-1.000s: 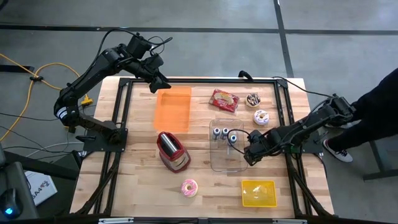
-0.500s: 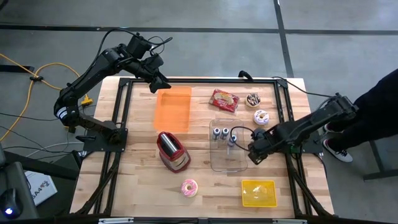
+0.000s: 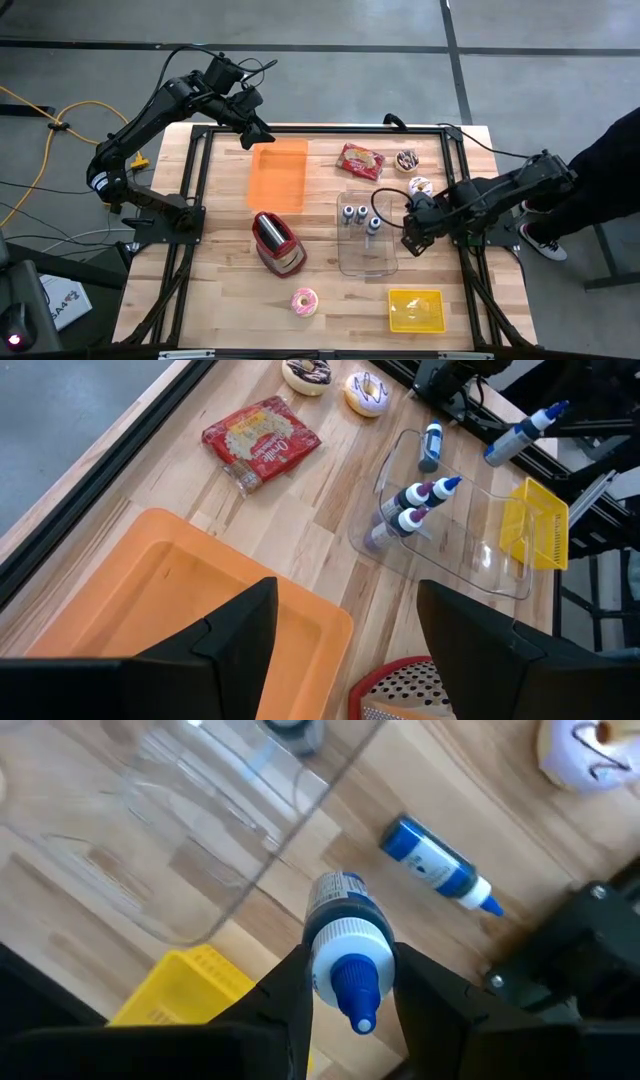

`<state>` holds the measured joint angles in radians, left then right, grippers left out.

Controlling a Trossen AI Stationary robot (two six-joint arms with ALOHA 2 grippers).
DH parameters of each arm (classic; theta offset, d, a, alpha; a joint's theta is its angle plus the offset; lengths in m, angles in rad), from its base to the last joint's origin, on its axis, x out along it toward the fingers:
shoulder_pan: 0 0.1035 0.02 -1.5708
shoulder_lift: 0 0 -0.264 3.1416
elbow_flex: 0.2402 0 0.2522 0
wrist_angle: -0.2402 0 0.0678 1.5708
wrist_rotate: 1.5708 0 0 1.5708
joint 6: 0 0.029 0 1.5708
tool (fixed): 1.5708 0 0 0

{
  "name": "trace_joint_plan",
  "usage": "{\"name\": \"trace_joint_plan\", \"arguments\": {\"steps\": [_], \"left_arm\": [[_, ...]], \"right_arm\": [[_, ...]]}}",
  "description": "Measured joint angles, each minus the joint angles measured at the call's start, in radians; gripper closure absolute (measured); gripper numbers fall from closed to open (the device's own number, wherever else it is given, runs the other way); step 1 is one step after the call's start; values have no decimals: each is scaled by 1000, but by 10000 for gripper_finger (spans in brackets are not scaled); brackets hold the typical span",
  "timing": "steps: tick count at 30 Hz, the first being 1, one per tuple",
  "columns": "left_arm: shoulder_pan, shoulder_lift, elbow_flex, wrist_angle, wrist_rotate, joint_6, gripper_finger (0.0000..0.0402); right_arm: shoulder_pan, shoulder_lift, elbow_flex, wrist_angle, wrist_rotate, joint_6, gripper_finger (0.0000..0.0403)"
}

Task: Pick & Place Food Item
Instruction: Put the bottom blue food coloring bottle into the transparent bin

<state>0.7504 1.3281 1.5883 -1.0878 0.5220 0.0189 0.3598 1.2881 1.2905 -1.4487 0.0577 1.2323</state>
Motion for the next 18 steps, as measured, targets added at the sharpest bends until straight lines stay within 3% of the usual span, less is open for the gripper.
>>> {"name": "trace_joint_plan", "arguments": {"steps": [9, 18], "left_arm": [[0, 0, 0, 0, 0, 0, 167], [0, 0, 0, 0, 0, 0, 167]], "right_arm": [[-71, 76, 89, 6, 18, -152, 293], [-119, 256, 228, 39, 20, -329, 293]]}}
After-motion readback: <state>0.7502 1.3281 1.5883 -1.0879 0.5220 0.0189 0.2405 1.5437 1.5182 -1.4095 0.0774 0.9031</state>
